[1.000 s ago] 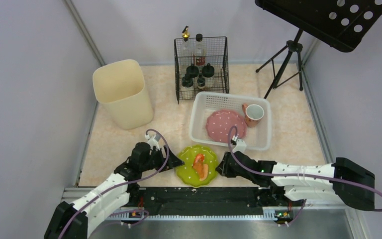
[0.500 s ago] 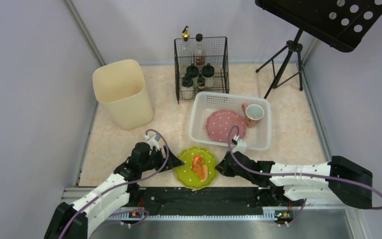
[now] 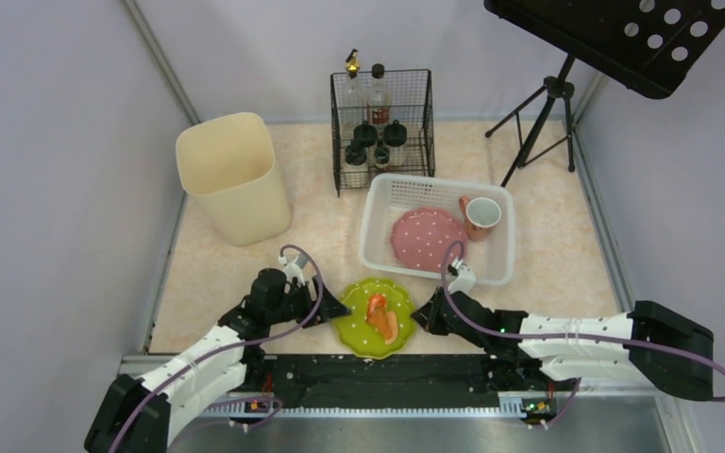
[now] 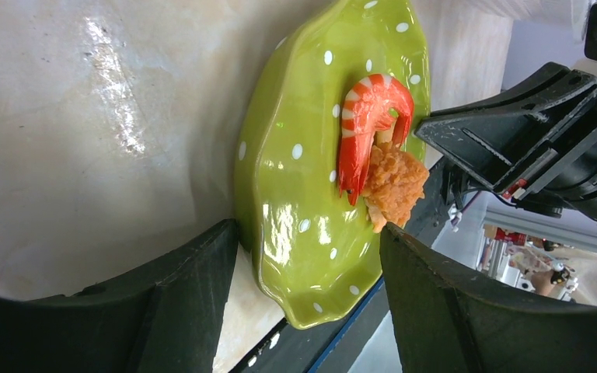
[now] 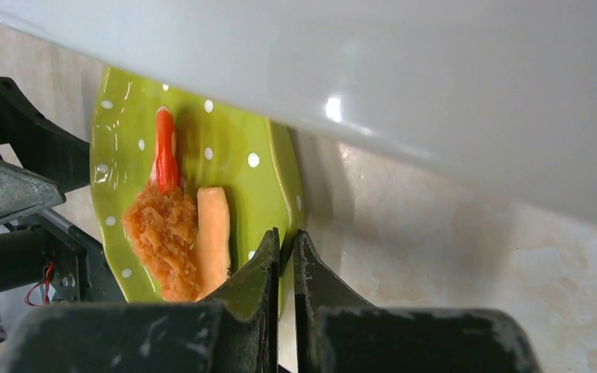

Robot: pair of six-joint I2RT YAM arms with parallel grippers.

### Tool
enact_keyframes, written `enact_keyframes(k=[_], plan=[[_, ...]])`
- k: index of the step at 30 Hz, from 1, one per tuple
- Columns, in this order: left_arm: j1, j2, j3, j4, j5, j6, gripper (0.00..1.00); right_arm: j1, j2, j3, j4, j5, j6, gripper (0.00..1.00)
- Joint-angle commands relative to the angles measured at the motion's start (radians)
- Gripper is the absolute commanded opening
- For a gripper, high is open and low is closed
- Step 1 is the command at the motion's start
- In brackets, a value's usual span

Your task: Clear the kitchen counter

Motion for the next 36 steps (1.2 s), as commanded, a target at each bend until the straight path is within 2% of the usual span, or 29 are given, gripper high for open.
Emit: enact_keyframes(k=[1,12,15,28,36], plan=[[0.000,0.053,-0.048,-0.075,0.034,-0.005,0.73,0.007,0.001,-0.065,-0.130,-0.004,0.018,0.00],[-0.001,0.076,-0.071,-0.041,0.063,-0.043,0.69,0.007,0.001,-0.097,-0.113,-0.015,0.011,0.00],[-0.004,0.100,-0.100,0.009,0.069,-0.056,0.67,0.006,-0.001,-0.116,-0.090,-0.022,0.016,0.00],[-0.044,0.395,-0.114,0.327,0.119,-0.129,0.64,0.008,-0.060,-0.176,-0.047,-0.040,0.023,0.00],[-0.061,0.486,-0.118,0.441,0.120,-0.161,0.59,0.008,-0.132,-0.209,-0.080,-0.037,0.030,0.00]])
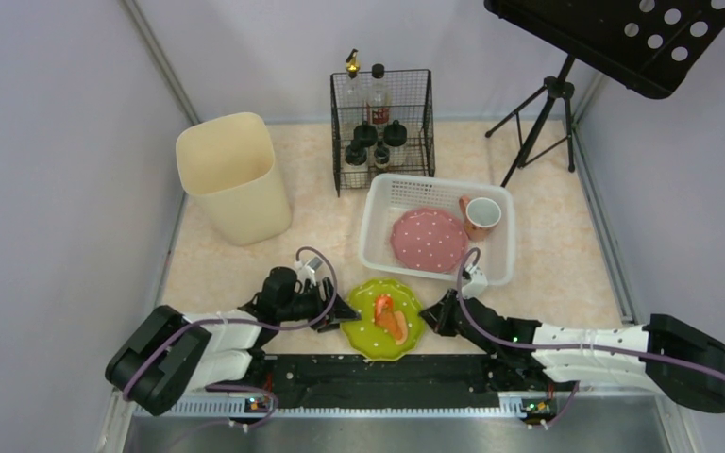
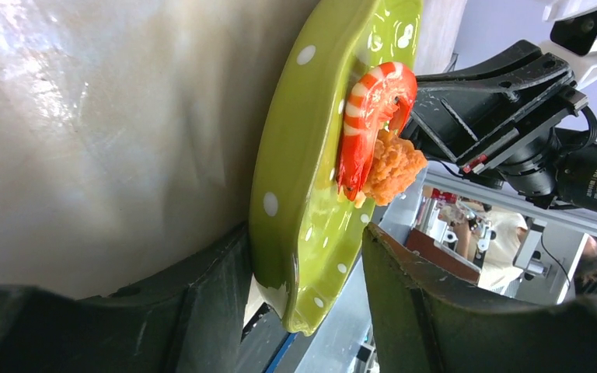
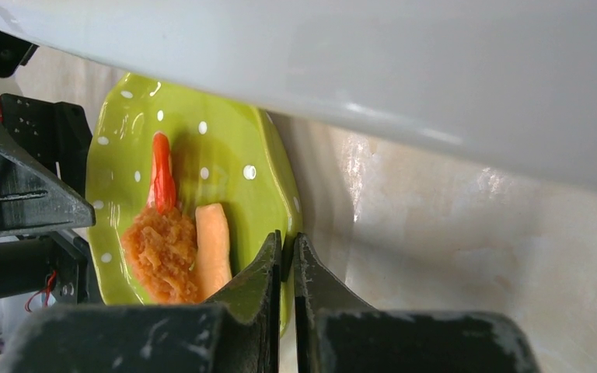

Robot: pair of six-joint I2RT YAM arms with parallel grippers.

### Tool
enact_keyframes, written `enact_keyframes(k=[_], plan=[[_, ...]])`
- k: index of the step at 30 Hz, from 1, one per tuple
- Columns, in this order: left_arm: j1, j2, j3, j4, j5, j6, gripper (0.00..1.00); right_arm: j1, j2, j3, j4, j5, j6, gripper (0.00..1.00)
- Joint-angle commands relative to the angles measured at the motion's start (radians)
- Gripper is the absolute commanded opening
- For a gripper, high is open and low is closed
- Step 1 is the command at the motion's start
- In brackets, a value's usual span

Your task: Clear the kitchen counter

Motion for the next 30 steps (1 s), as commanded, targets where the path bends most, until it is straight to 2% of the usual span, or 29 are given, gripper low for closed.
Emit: enact_keyframes(k=[1,14,21,26,29,30], plan=[[-0.031,0.070,-0.089,-0.013,-0.040,0.001,0.59,0.008,-0.013,-0.084,-0.170,-0.094,0.060,0.00],[-0.069,0.367,-0.090,0.369,-0.006,-0.091,0.51,0.008,-0.018,-0.082,-0.152,-0.108,0.061,0.00],[-0.078,0.488,-0.094,0.517,0.014,-0.124,0.46,0.008,-0.014,-0.082,-0.142,-0.107,0.063,0.00],[-0.080,0.554,-0.101,0.621,0.029,-0.149,0.30,0.008,0.002,-0.077,-0.134,-0.108,0.063,0.00],[-0.080,0.556,-0.103,0.640,0.033,-0.155,0.22,0.008,0.001,-0.077,-0.135,-0.109,0.065,0.00],[-0.080,0.549,-0.103,0.636,0.032,-0.155,0.17,0.009,0.001,-0.076,-0.137,-0.109,0.064,0.00]])
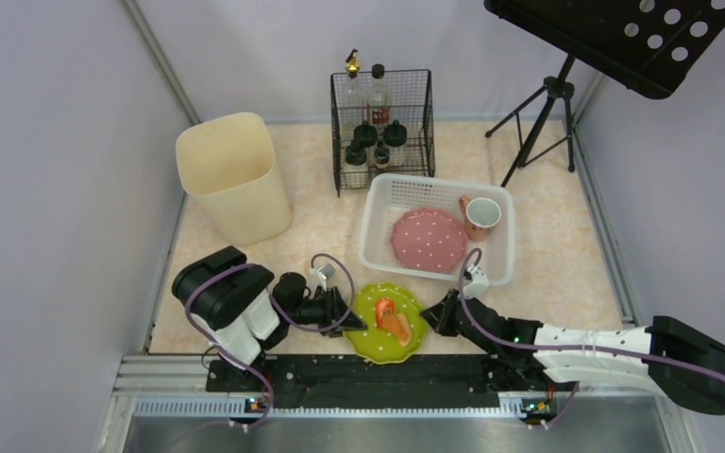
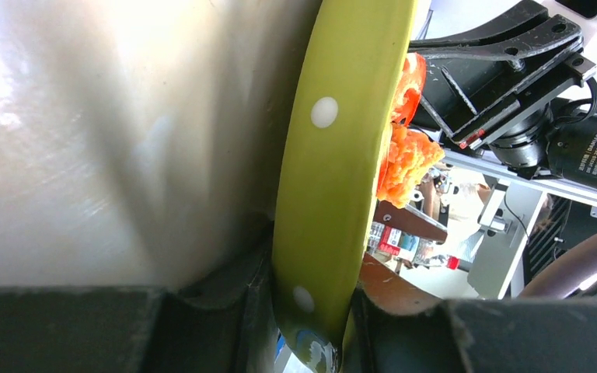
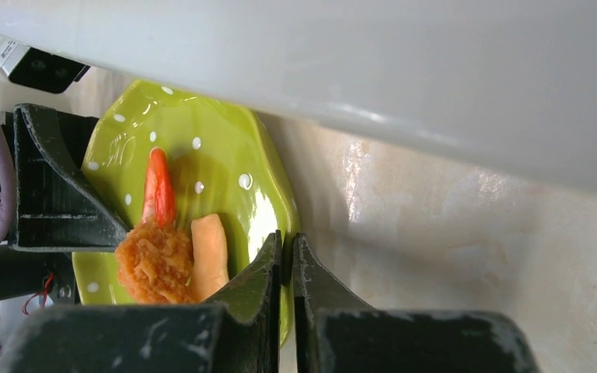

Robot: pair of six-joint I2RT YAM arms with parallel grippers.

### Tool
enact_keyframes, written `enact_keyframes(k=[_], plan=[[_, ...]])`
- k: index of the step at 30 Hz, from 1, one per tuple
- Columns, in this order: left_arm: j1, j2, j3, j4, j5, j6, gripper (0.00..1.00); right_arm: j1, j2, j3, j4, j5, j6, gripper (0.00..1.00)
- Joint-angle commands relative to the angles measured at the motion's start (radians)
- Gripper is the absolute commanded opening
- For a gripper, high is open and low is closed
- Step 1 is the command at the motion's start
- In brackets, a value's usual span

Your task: Clear the kitchen counter

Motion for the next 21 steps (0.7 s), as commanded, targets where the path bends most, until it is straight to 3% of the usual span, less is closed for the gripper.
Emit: enact_keyframes(k=[1,2,3,9,15,21], plan=[[-0.010,0.010,-0.071,-0.028,-0.064,-0.006,0.11,0.009,0.032,-0.069,-0.113,-0.115,0.064,0.00],[-0.010,-0.002,-0.069,-0.045,-0.065,-0.003,0.03,0.009,0.031,-0.068,-0.114,-0.114,0.064,0.00],[-0.010,-0.018,-0.067,-0.060,-0.068,-0.001,0.00,0.009,0.030,-0.068,-0.117,-0.113,0.063,0.00],[-0.010,-0.204,-0.054,-0.240,-0.081,0.026,0.00,0.009,-0.003,-0.058,-0.152,-0.106,0.054,0.00],[-0.010,-0.555,-0.024,-0.675,-0.150,0.123,0.00,0.009,-0.085,-0.008,-0.267,-0.090,0.039,0.31],[-0.010,-0.741,-0.044,-0.770,-0.156,0.099,0.00,0.009,-0.173,0.047,-0.384,-0.080,0.022,0.46]])
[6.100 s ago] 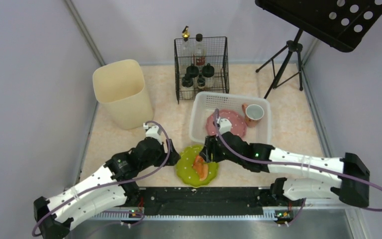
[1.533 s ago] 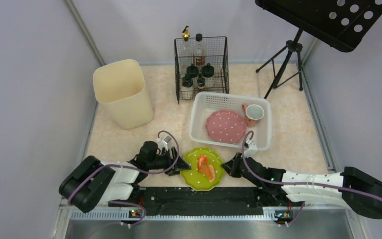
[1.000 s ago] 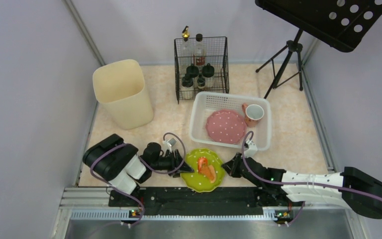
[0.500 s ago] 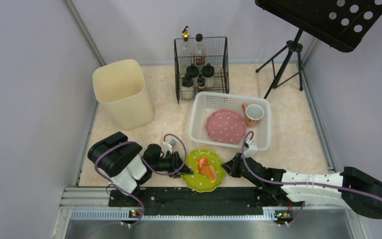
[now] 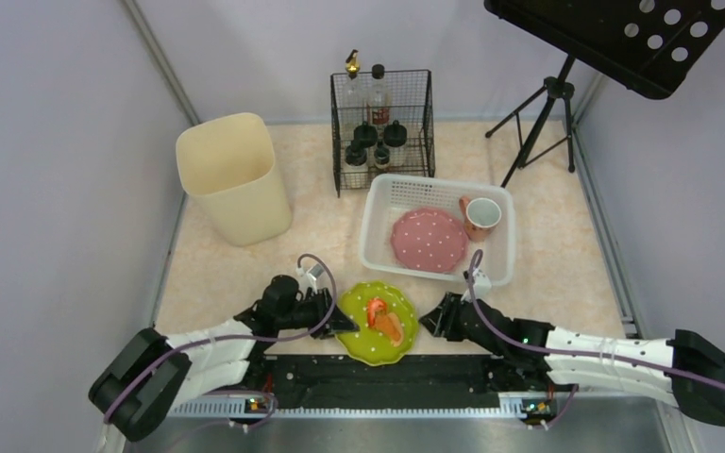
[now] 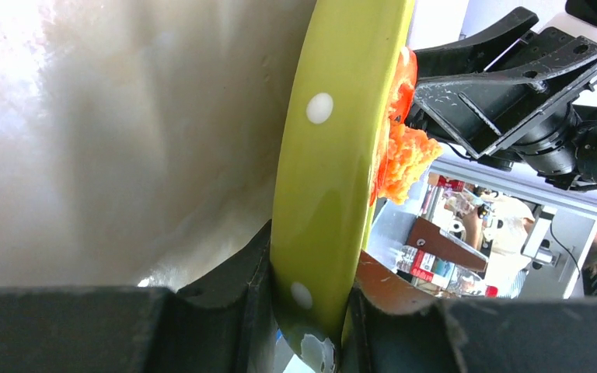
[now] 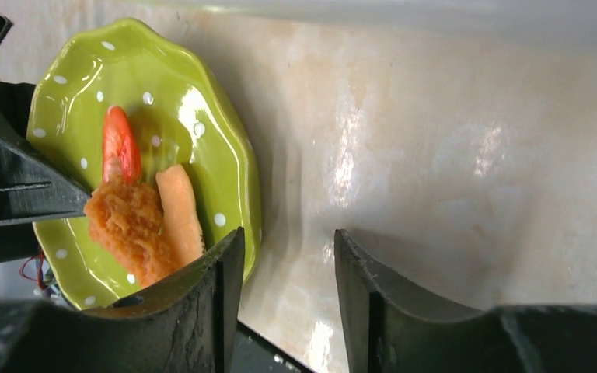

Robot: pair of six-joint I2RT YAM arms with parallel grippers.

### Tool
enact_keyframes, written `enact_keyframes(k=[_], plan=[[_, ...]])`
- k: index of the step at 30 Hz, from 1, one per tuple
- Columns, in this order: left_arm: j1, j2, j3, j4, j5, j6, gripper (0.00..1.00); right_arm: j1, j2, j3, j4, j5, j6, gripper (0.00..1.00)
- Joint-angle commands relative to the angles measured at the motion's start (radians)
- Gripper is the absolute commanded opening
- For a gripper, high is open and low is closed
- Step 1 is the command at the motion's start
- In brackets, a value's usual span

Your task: Clear the kitchen counter

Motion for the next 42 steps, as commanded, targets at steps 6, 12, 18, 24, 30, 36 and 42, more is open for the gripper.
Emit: enact_keyframes(k=[6,12,18,24,30,36,42], plan=[[0.006,-0.251,-0.068,-0.136,0.002,-0.024,0.00,0.008,-0.110,0.080,-0.328,-0.008,0.020,0.49],[0.007,-0.502,-0.026,-0.360,0.001,-0.019,0.00,0.008,-0.149,0.098,-0.399,0.020,0.026,0.50],[0.005,-0.680,-0.023,-0.450,0.043,-0.059,0.00,0.007,-0.123,0.122,-0.399,0.038,0.019,0.50],[0.005,-0.843,-0.004,-0.567,0.075,-0.072,0.00,0.008,-0.088,0.155,-0.397,0.043,0.004,0.50],[0.005,-0.942,0.065,-0.657,0.075,-0.085,0.00,0.007,-0.070,0.174,-0.397,0.041,-0.004,0.50],[0.006,-0.913,0.183,-0.675,-0.013,-0.074,0.00,0.008,-0.067,0.197,-0.397,0.038,-0.010,0.51],[0.007,-0.753,0.343,-0.652,-0.114,-0.033,0.00,0.009,-0.053,0.225,-0.398,0.033,-0.029,0.51]])
